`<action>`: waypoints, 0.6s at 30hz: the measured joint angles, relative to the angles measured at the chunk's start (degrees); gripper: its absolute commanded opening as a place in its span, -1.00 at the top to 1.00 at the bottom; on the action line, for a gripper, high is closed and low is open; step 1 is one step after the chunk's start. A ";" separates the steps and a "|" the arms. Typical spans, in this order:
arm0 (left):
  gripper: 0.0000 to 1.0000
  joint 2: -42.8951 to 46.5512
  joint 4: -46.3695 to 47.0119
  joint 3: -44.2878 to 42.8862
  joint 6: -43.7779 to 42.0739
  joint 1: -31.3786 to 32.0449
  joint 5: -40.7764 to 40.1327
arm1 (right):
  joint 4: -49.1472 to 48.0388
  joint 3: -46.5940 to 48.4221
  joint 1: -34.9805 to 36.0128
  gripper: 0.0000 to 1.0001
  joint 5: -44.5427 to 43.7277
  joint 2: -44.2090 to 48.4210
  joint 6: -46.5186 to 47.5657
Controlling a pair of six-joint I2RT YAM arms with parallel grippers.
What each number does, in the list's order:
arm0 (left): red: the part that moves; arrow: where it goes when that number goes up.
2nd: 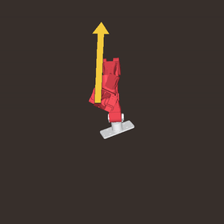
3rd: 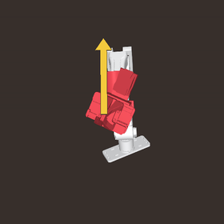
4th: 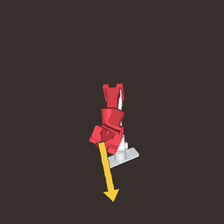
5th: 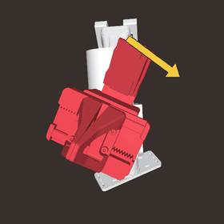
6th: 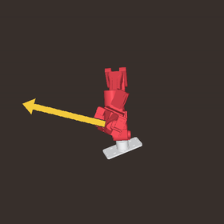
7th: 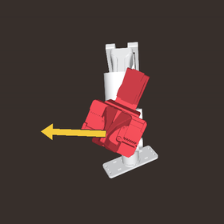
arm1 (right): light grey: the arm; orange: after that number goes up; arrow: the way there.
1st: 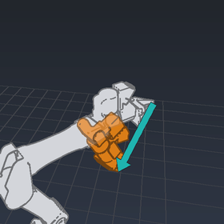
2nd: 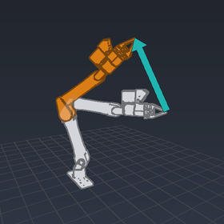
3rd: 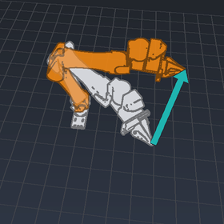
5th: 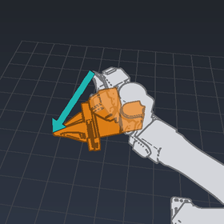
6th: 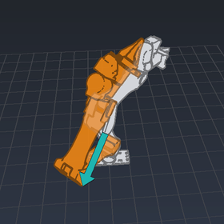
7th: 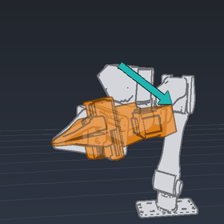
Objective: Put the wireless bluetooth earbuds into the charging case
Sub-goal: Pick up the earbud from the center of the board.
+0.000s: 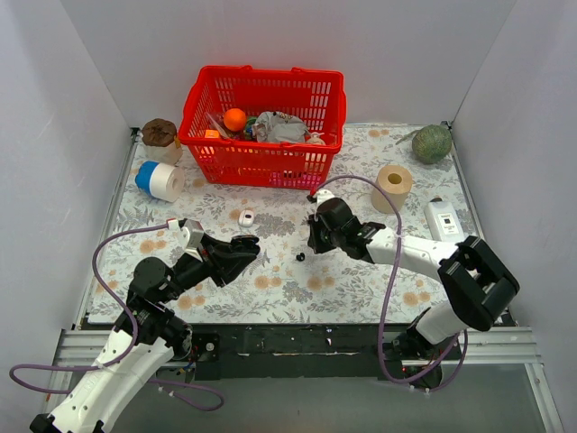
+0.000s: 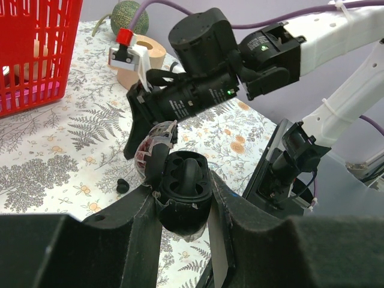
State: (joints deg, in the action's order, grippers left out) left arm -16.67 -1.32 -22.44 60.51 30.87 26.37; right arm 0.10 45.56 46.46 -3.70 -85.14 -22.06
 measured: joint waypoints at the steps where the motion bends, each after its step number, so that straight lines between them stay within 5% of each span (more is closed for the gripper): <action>1: 1.00 0.00 0.00 0.00 0.00 0.00 0.00 | 0.37 0.70 -0.52 0.97 -0.70 -0.61 0.33; 18: 1.00 0.02 -0.02 0.00 0.00 0.00 0.00 | -0.48 8.00 -3.72 0.97 3.52 -14.58 4.70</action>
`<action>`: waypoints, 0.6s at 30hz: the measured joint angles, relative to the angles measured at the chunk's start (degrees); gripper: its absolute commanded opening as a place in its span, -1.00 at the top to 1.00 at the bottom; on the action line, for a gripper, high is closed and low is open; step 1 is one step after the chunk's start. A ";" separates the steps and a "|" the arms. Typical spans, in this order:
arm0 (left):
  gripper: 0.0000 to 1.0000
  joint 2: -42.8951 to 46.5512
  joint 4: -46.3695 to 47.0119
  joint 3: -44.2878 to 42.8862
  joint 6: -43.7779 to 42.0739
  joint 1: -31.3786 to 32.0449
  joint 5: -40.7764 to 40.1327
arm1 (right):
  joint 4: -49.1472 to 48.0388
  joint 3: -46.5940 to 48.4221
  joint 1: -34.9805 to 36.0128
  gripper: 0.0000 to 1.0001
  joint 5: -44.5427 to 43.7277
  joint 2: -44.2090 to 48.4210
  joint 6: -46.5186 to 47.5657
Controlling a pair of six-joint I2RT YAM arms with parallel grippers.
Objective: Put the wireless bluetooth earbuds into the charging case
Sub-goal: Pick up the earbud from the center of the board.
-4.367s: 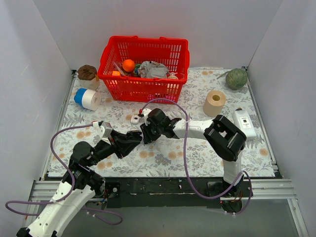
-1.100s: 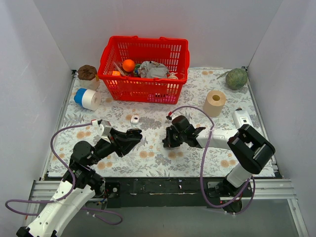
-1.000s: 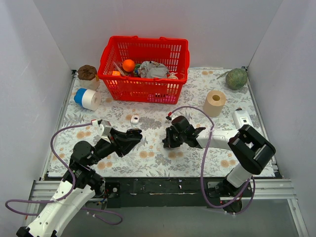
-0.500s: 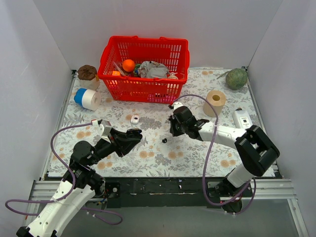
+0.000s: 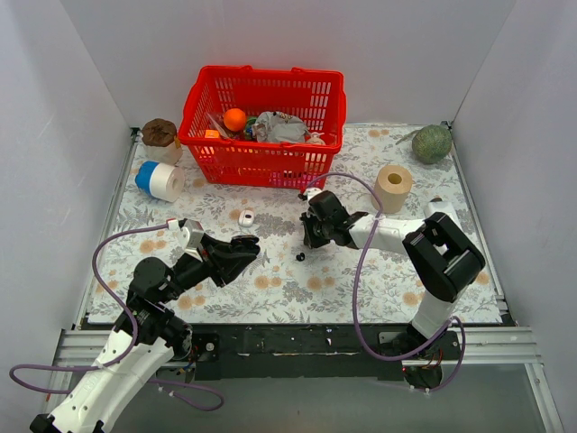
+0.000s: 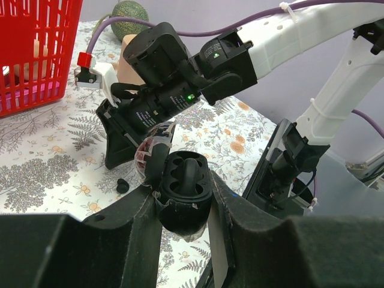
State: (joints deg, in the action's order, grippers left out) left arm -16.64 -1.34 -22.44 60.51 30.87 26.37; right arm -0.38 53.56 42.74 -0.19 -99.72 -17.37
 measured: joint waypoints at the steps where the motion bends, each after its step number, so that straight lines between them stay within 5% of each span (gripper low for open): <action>1: 1.00 0.02 -0.02 0.00 0.00 0.00 0.00 | -0.20 -0.17 0.00 0.97 0.39 0.00 -0.02; 18: 1.00 0.11 -0.39 0.00 0.37 0.00 0.04 | -6.75 -9.53 2.03 0.97 4.09 5.88 -1.14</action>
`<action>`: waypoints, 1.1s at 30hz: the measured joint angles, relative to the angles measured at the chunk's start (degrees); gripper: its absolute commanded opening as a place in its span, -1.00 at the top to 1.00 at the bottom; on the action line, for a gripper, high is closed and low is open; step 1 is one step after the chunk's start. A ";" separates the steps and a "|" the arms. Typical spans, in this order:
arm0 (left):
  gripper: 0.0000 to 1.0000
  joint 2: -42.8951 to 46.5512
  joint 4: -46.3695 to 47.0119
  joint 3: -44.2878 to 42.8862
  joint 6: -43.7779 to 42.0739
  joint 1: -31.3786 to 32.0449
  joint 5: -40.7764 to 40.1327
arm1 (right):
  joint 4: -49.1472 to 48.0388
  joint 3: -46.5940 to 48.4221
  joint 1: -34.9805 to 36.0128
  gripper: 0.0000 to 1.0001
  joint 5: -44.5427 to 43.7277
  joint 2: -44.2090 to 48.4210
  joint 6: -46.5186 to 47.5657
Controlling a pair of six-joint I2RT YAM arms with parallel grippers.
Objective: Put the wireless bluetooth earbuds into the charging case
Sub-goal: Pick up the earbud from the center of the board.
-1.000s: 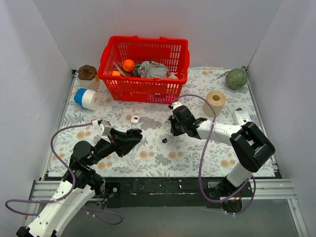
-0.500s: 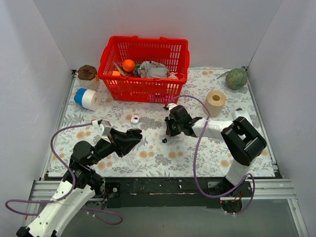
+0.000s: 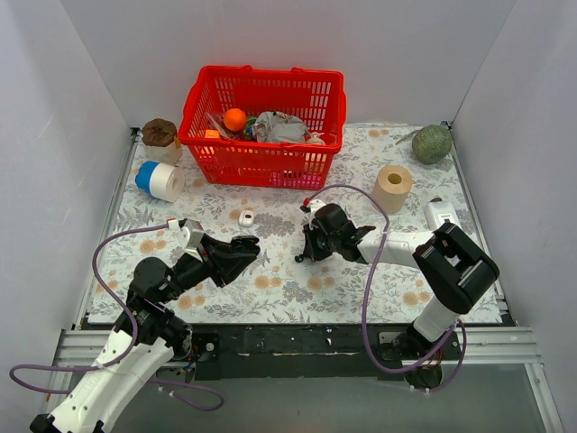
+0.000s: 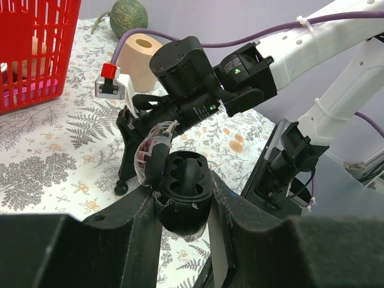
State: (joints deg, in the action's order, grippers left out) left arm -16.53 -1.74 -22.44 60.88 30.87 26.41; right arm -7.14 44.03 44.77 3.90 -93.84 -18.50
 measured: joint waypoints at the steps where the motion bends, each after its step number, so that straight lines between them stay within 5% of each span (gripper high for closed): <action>1: 1.00 0.00 0.00 0.00 0.04 0.00 0.02 | -0.02 -0.07 0.17 0.97 0.17 0.07 -0.02; 22: 1.00 0.74 -0.02 0.00 0.98 0.00 0.22 | 1.42 -0.83 8.07 0.97 0.26 1.42 -3.32; 27: 1.00 1.05 -0.02 0.00 1.09 0.00 0.37 | 4.96 -0.81 8.68 0.39 -2.91 4.63 -2.69; 33: 1.00 1.31 -0.04 0.00 1.09 0.00 0.37 | 8.39 0.83 9.81 0.22 -6.32 8.68 1.38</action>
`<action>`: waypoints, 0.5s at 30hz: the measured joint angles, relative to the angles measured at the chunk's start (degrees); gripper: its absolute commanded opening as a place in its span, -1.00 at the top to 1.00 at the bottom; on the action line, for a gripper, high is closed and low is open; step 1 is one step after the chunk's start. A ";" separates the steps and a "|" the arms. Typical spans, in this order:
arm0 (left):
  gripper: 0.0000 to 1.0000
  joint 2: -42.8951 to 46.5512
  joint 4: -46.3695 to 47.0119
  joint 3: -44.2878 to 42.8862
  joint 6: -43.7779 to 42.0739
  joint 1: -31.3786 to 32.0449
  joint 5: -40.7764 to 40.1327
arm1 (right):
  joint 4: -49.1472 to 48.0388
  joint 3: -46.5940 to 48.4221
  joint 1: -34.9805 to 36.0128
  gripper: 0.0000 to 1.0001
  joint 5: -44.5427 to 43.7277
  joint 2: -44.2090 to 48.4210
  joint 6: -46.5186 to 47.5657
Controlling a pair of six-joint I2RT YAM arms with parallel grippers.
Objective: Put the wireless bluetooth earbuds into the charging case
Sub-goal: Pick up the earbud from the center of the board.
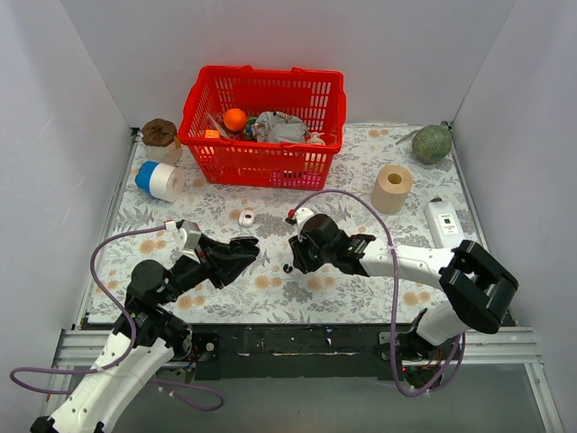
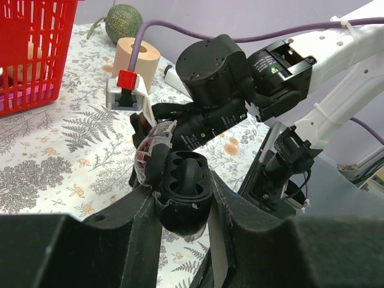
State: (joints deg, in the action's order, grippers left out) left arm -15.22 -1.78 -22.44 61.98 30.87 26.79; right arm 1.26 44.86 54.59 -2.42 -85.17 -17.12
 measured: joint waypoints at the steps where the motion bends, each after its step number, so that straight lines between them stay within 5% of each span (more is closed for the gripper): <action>1: 1.00 0.09 0.02 0.00 0.00 0.00 0.00 | 0.24 0.52 0.57 0.20 0.17 0.07 0.92; 15: 1.00 0.72 -1.20 0.00 -0.02 0.00 -0.04 | 3.45 8.52 3.93 0.03 5.16 -9.09 7.34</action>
State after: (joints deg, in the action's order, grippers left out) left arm -14.50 -2.98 -22.44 61.95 30.87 26.74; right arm 4.71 53.39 58.52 2.74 -94.26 -9.78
